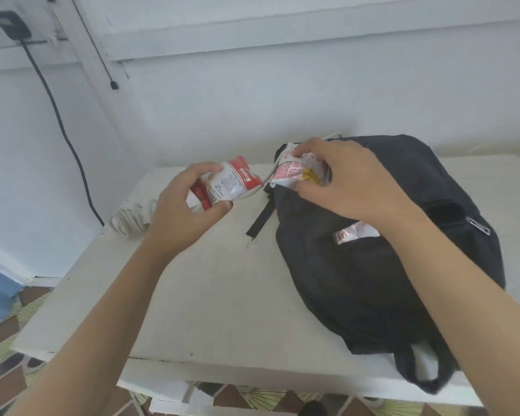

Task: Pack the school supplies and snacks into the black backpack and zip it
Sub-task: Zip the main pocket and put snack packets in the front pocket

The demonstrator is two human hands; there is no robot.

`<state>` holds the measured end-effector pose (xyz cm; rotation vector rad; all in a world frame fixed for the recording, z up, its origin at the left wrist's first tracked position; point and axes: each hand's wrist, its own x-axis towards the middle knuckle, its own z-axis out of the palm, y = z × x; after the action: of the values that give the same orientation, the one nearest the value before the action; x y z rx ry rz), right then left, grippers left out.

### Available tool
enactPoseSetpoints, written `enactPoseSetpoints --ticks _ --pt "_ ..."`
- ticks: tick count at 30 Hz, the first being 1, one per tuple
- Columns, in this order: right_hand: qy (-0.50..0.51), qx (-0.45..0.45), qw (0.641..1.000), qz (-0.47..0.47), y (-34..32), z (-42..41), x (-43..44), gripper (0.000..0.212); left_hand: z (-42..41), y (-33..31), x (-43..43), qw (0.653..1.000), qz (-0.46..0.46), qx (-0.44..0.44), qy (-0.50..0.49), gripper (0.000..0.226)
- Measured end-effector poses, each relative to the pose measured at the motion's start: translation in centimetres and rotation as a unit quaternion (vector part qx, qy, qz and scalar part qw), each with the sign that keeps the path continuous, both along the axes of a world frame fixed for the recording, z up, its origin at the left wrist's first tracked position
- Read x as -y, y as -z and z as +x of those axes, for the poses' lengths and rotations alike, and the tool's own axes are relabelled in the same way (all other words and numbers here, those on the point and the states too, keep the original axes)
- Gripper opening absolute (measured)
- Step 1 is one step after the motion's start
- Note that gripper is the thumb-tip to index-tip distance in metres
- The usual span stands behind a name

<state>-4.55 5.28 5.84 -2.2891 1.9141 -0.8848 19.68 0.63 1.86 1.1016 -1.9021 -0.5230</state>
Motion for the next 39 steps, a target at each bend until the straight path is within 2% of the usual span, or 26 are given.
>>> enactPoseSetpoints --ticks 5,10,13,17,22,27,32,35,39 --pt "0.120 -0.025 0.991 -0.044 -0.4 -4.7 -2.2 0.050 -6.5 -2.0 0.5 0.996 -0.014 0.001 0.090 0.046" --pt "0.187 -0.021 0.981 -0.041 0.2 -8.1 -4.5 0.040 -12.7 -1.3 1.7 0.992 0.033 0.009 0.125 0.042" --pt "0.182 0.025 0.983 -0.025 0.4 -8.6 -6.0 0.042 -15.8 -0.4 2.2 0.986 0.054 0.034 0.152 0.047" --pt "0.174 0.048 0.983 -0.037 1.0 -9.0 -6.7 0.042 -17.5 0.3 2.4 0.973 0.074 0.120 0.181 0.070" --pt "0.146 0.131 0.979 -0.061 1.8 -8.5 -8.2 0.039 -16.0 0.0 0.5 0.984 -0.001 0.040 0.174 0.055" --pt "0.078 0.167 0.980 -0.082 3.5 -7.2 -10.5 0.044 -14.4 1.3 -0.3 0.977 0.004 0.103 0.188 0.053" --pt "0.046 0.103 0.992 -0.057 5.8 -6.9 -12.3 0.041 -14.5 2.0 -0.5 0.978 -0.003 0.102 0.183 0.041" --pt "0.094 0.001 0.994 -0.057 7.1 -7.4 -12.1 0.038 -14.9 2.1 -0.4 0.980 -0.027 0.068 0.185 0.024" --pt "0.191 -0.089 0.970 -0.119 8.8 -7.7 -10.9 0.029 -15.3 2.4 -0.2 0.983 -0.058 0.005 0.174 0.015"
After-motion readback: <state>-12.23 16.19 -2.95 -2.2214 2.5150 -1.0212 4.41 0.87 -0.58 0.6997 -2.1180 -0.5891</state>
